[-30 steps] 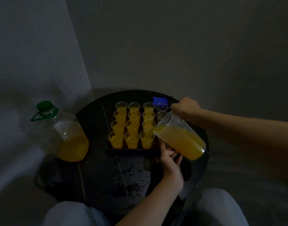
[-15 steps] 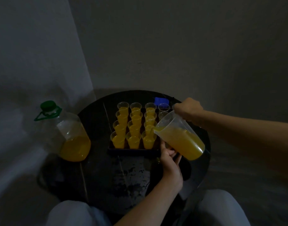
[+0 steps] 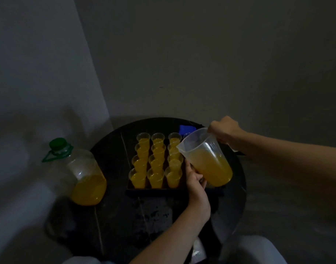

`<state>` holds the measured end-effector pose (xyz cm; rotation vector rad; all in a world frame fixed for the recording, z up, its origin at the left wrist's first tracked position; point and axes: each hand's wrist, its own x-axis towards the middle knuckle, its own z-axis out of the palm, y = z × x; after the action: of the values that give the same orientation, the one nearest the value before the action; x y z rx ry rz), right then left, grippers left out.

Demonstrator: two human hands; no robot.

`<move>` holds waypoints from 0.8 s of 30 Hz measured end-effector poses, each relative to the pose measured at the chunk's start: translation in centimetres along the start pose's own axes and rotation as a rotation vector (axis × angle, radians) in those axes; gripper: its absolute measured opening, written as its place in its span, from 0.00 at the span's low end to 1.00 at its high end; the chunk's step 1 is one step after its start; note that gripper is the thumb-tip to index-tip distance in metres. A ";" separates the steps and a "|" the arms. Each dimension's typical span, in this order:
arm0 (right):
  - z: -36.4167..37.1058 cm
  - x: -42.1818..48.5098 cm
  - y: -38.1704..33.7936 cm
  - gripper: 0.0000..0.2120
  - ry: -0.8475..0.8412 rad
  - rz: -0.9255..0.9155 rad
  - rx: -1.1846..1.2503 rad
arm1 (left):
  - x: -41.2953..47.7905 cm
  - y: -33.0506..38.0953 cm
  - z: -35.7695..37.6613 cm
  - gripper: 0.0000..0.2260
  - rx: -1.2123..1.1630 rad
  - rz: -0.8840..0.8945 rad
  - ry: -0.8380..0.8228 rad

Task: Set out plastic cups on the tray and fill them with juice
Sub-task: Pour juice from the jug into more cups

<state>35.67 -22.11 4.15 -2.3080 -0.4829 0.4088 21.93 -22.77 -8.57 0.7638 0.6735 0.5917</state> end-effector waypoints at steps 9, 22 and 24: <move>-2.1 4.1 0.5 0.13 0.094 -0.019 -0.039 | 3.8 0.2 3.4 0.33 0.044 0.014 -0.013; -2.2 10.7 2.9 0.15 0.214 -0.014 -0.081 | 10.2 -2.1 6.6 0.32 0.125 0.041 -0.044; -1.9 11.5 3.3 0.15 0.213 -0.014 -0.074 | 11.2 -2.6 6.7 0.32 0.121 0.043 -0.043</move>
<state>47.29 -20.17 1.38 -2.3841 -0.4138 0.1372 34.59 -19.33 -10.66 0.9027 0.6594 0.5758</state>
